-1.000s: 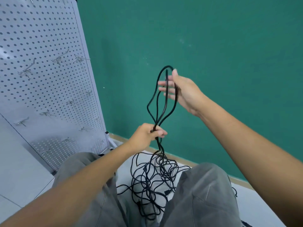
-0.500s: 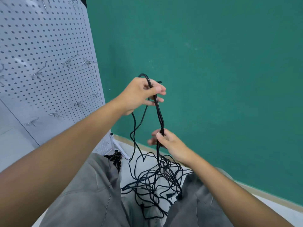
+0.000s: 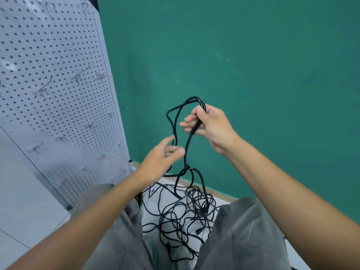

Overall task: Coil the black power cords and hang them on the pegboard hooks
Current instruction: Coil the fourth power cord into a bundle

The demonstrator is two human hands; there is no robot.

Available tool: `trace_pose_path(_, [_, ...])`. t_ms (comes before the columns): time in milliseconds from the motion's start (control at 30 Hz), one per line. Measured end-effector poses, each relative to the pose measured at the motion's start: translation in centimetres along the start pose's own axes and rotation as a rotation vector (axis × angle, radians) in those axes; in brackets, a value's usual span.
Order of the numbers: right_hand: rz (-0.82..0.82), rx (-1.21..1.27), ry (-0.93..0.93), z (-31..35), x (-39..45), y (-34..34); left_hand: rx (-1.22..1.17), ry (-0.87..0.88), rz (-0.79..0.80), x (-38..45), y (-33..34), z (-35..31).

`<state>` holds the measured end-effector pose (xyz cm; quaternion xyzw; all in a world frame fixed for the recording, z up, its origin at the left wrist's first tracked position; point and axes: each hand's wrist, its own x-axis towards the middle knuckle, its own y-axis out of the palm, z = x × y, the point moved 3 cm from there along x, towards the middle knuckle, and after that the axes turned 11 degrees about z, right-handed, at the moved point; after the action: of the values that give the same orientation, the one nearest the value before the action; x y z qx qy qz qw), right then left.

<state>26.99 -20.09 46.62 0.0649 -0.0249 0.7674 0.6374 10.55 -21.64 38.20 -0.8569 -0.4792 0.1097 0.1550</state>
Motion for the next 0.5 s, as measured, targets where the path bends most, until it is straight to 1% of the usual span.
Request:
trace_pose_path(67, [0.005, -0.013, -0.005, 1.3, 0.8, 0.5, -0.013, -0.005, 0.053, -0.8, 1.7, 1.3])
trace_pose_path(133, [0.015, -0.028, -0.006, 2.1, 1.3, 1.0, -0.027, 0.020, 0.046, -1.1, 2.5, 1.7])
trace_pose_path(200, [0.017, -0.035, -0.001, 2.4, 1.6, 1.2, -0.072, 0.045, -0.009, -1.0, 2.8, 1.6])
trace_pose_path(267, [-0.008, -0.014, 0.006, 2.4, 1.8, 1.0, -0.049, 0.060, -0.101, -1.2, 3.0, 1.1])
trace_pose_path(333, [-0.041, 0.033, 0.015, 2.3, 1.9, 0.7, 0.082, 0.087, -0.170, -1.8, 3.5, 0.7])
trace_pose_path(367, [-0.048, 0.052, 0.021, 2.2, 2.0, 0.5, 0.155, 0.112, -0.179, -2.1, 3.8, 0.6])
trace_pose_path(500, [-0.041, 0.132, 0.066, 1.1, 2.1, 0.0, 0.404, 0.262, -0.128, -2.5, 4.7, 0.6])
